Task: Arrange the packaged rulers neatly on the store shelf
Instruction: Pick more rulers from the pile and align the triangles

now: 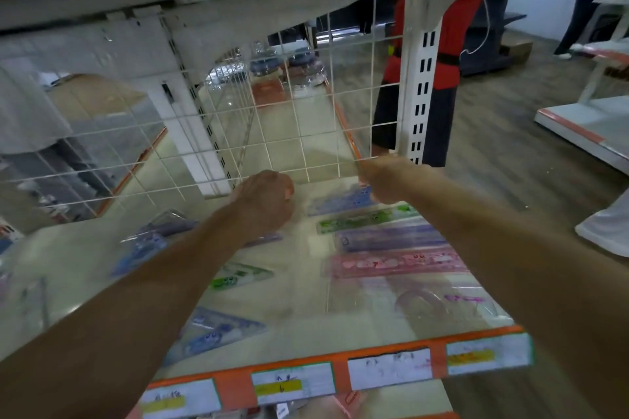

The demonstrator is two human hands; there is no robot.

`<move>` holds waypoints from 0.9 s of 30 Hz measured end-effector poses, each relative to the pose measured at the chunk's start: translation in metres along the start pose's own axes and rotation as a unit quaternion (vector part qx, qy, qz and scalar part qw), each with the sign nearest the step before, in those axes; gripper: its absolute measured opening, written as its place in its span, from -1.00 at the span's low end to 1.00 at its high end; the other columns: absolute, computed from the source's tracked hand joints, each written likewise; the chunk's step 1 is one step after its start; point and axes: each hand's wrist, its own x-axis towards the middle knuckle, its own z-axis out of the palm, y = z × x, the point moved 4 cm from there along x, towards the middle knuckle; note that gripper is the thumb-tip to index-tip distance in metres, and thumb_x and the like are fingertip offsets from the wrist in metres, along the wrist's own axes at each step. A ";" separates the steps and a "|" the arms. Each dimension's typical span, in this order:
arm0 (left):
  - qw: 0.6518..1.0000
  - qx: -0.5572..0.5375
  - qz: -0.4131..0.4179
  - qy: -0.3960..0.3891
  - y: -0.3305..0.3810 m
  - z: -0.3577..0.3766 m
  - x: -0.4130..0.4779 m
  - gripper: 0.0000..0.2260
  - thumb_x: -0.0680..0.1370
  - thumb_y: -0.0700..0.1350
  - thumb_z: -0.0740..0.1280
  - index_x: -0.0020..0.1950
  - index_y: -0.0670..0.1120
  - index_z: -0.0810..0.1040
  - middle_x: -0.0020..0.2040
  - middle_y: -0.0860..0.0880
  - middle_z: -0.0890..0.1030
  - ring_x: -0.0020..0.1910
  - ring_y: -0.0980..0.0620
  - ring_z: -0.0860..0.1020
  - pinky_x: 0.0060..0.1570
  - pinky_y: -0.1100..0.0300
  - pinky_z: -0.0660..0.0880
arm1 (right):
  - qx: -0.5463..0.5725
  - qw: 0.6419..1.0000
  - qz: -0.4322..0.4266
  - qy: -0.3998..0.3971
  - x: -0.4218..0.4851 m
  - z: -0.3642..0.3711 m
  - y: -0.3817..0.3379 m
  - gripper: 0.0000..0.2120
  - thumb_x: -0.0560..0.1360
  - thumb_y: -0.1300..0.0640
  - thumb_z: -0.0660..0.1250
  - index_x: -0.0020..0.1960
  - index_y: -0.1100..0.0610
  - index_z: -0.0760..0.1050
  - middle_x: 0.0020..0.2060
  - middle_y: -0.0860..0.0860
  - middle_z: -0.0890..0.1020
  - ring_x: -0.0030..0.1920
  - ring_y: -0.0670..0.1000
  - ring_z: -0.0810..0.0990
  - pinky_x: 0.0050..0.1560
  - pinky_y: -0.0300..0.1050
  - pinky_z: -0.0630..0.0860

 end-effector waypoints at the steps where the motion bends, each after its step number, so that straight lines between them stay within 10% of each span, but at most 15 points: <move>1: 1.000 0.005 0.001 -0.002 -0.001 0.001 0.000 -0.77 0.50 -0.07 0.30 0.14 -0.03 0.59 0.16 -0.10 0.58 0.14 -0.12 0.54 0.11 0.14 0.45 | 0.003 1.000 0.002 -0.008 0.000 0.002 0.001 -0.64 0.50 0.35 0.21 0.28 0.20 0.45 0.11 0.15 0.57 0.05 0.11 0.56 0.01 -0.11 0.50; 27: 0.989 -0.073 -0.132 -0.008 -0.193 -0.049 -0.091 -0.72 0.52 -0.04 0.30 0.22 -0.02 0.53 0.20 -0.08 0.56 0.19 -0.07 0.50 0.12 0.20 0.38 | 0.010 0.975 -0.215 0.057 -0.012 -0.054 -0.252 -0.68 0.54 0.09 0.23 0.29 0.02 0.46 0.25 0.03 0.49 0.26 0.05 0.46 0.10 -0.15 0.37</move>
